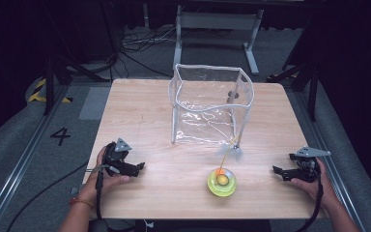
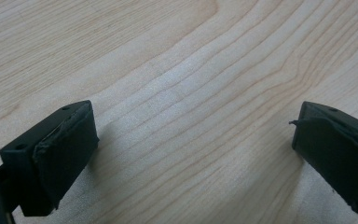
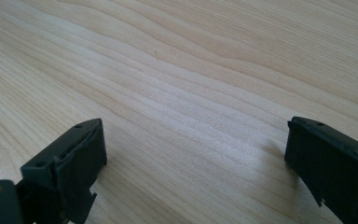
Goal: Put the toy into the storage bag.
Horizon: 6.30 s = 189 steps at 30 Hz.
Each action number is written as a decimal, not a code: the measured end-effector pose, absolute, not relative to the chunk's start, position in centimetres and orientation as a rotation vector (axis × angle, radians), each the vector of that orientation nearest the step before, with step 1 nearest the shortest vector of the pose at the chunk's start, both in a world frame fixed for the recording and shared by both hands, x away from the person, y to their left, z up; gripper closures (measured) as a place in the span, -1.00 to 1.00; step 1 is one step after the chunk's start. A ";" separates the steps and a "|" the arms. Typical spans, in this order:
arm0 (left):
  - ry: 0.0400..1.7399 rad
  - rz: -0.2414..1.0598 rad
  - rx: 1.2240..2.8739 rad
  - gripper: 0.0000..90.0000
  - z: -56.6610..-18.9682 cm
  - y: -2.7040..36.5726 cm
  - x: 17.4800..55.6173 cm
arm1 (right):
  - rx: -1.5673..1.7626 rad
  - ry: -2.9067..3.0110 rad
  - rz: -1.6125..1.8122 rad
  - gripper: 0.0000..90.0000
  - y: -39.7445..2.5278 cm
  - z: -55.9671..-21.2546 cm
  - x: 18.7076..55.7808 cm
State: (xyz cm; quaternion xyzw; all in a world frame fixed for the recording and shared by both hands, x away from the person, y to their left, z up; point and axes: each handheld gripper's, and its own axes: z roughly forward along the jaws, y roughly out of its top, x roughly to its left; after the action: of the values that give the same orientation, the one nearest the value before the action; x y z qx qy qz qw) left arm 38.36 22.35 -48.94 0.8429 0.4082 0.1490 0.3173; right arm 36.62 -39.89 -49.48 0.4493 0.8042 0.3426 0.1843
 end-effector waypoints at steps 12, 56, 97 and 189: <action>1.058 0.379 2.225 -0.99 -48.9 22.5 38.4 | 1.278 2.262 0.959 -0.88 -39.9 -49.5 36.4; 1.065 0.378 2.221 -0.99 -48.9 22.5 38.3 | 0.594 2.860 0.725 -0.33 -25.8 -33.9 34.0; 1.065 0.378 2.221 -0.99 -48.9 22.5 38.3 | 0.386 3.007 0.686 0.72 -15.4 -32.7 35.1; 1.066 0.377 2.220 -0.99 -48.9 22.5 38.3 | 0.794 2.756 0.507 0.96 -31.8 -18.3 49.9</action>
State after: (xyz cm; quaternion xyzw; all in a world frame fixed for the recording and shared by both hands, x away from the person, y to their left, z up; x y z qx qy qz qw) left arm 38.28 22.49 -48.94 0.8445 0.4053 0.1434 0.3194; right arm 49.89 -31.85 -18.31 0.2709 0.9401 0.1728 0.1140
